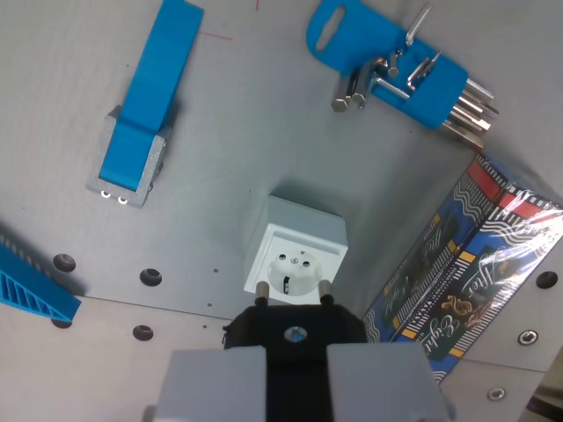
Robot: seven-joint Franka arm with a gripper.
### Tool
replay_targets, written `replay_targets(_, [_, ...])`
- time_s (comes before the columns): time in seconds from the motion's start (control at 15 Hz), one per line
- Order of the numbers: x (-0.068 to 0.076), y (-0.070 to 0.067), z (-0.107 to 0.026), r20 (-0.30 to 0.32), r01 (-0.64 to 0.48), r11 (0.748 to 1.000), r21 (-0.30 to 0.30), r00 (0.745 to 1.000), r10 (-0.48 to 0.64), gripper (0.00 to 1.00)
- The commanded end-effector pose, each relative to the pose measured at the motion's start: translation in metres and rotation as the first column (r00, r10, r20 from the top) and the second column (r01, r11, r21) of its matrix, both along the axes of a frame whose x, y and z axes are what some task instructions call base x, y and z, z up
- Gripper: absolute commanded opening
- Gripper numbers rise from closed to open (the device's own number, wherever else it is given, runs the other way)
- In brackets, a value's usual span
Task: Move above the white socket
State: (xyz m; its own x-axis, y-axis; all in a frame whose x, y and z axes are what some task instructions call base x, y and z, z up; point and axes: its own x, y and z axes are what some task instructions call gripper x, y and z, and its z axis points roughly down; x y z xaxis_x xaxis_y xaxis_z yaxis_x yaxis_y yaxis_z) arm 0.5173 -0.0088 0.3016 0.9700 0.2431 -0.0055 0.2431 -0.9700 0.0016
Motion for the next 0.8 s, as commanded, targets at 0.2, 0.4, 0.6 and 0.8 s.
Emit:
replay_targets(0.2, [-0.0001,0.0000,0.0000,0.000,0.000,1.000,0.000,1.000,0.000,0.00])
replay_targets(0.4, [-0.0003,-0.0001,-0.0004,0.001,0.003,1.000,0.000,1.000,-0.003,0.00])
replay_targets(0.6, [-0.0012,-0.0003,-0.0018,0.004,0.012,1.000,0.001,1.000,-0.012,0.00])
replay_targets(0.8, [-0.0030,-0.0009,-0.0048,0.011,0.028,1.000,0.002,1.000,-0.028,0.00])
